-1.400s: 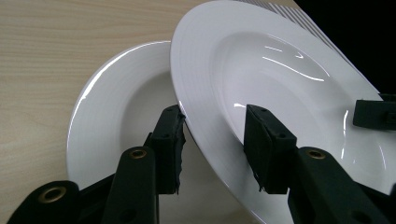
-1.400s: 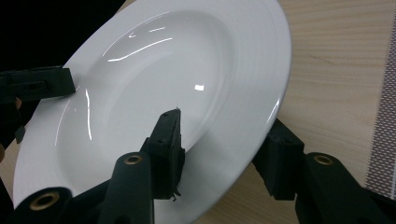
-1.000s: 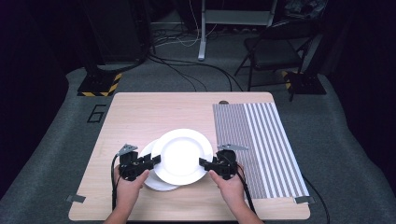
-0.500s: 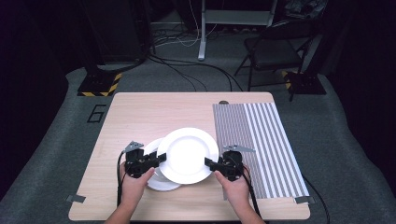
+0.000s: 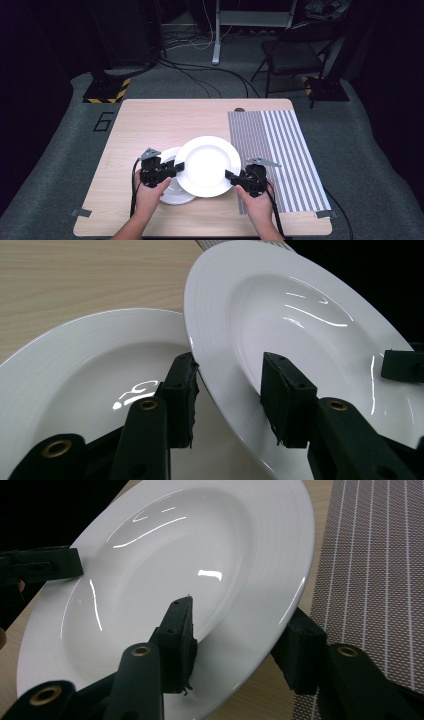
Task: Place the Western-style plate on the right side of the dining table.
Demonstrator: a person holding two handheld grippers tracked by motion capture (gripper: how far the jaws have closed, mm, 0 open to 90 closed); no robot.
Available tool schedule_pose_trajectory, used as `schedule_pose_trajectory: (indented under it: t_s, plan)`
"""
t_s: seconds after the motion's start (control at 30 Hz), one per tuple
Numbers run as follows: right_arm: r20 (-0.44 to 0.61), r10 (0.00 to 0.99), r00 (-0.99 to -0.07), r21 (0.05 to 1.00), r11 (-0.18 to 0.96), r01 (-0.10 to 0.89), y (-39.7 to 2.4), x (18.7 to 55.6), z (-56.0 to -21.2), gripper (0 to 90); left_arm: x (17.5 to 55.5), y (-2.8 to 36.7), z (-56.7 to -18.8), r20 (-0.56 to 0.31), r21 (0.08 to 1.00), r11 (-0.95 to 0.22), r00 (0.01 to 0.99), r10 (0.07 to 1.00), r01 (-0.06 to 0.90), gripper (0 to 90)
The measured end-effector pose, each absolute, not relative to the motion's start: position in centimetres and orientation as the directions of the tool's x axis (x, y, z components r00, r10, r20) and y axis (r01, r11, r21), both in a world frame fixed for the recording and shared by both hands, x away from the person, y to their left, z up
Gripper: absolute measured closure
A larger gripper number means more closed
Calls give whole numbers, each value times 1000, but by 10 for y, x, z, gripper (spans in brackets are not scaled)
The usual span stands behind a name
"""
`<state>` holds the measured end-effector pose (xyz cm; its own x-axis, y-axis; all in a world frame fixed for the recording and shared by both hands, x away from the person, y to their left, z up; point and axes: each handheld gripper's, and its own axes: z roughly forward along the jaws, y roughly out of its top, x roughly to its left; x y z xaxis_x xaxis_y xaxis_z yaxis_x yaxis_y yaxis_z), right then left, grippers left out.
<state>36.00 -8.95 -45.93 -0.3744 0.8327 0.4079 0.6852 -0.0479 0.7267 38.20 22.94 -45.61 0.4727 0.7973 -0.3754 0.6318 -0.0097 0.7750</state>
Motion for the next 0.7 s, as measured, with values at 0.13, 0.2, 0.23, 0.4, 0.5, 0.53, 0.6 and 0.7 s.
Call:
schedule_pose_trajectory:
  t_s: [0.13,0.2,0.23,0.4,0.5,0.53,0.6,0.7]
  plan:
    - [397,845,-360,731,-53,681,-96,356,-458,534,384,224,-457,-386,772,-10,482,786,636,581]
    - [398,847,-353,730,-59,681,-97,355,-458,533,385,222,-457,-384,773,-18,491,782,634,581]
    - [396,852,-342,729,-65,682,-99,353,-458,533,386,221,-457,-381,774,-24,496,780,633,582]
    - [392,857,-334,732,-71,678,-103,349,-457,532,387,213,-456,-382,774,-37,513,769,633,582]
    - [390,863,-321,733,-81,675,-108,347,-457,533,389,208,-455,-380,777,-43,522,764,628,582]
    - [392,865,-314,733,-87,675,-111,345,-456,533,390,205,-455,-380,776,-50,530,758,628,582]
    - [388,869,-306,734,-90,673,-114,344,-456,533,391,202,-456,-383,774,-54,535,753,630,582]
    - [388,873,-297,732,-96,674,-116,342,-456,533,392,199,-457,-383,776,-57,539,750,629,582]
